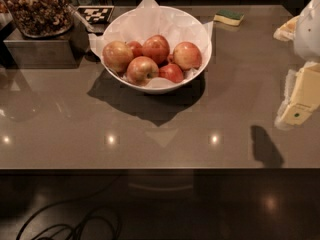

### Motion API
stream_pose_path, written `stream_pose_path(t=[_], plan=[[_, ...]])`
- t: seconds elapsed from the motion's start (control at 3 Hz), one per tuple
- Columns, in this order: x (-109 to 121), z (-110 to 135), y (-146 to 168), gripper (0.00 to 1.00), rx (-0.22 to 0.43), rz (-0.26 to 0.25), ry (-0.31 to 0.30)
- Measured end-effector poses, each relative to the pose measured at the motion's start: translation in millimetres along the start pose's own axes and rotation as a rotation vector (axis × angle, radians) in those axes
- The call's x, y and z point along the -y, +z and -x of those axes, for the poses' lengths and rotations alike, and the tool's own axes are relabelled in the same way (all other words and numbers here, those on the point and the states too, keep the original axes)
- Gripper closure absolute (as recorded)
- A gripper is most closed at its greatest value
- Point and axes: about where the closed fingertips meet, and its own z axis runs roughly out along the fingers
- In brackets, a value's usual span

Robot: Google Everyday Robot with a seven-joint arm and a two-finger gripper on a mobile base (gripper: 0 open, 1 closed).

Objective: Pick apple from white bowl

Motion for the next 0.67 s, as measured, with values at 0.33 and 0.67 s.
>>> stream_pose_path(t=[0.33, 0.67], plan=[[0.1, 0.1, 0.0, 0.00, 0.000, 0.000, 0.000], [6.5, 7.3, -3.7, 0.00, 0.038, -0.012, -0.003]])
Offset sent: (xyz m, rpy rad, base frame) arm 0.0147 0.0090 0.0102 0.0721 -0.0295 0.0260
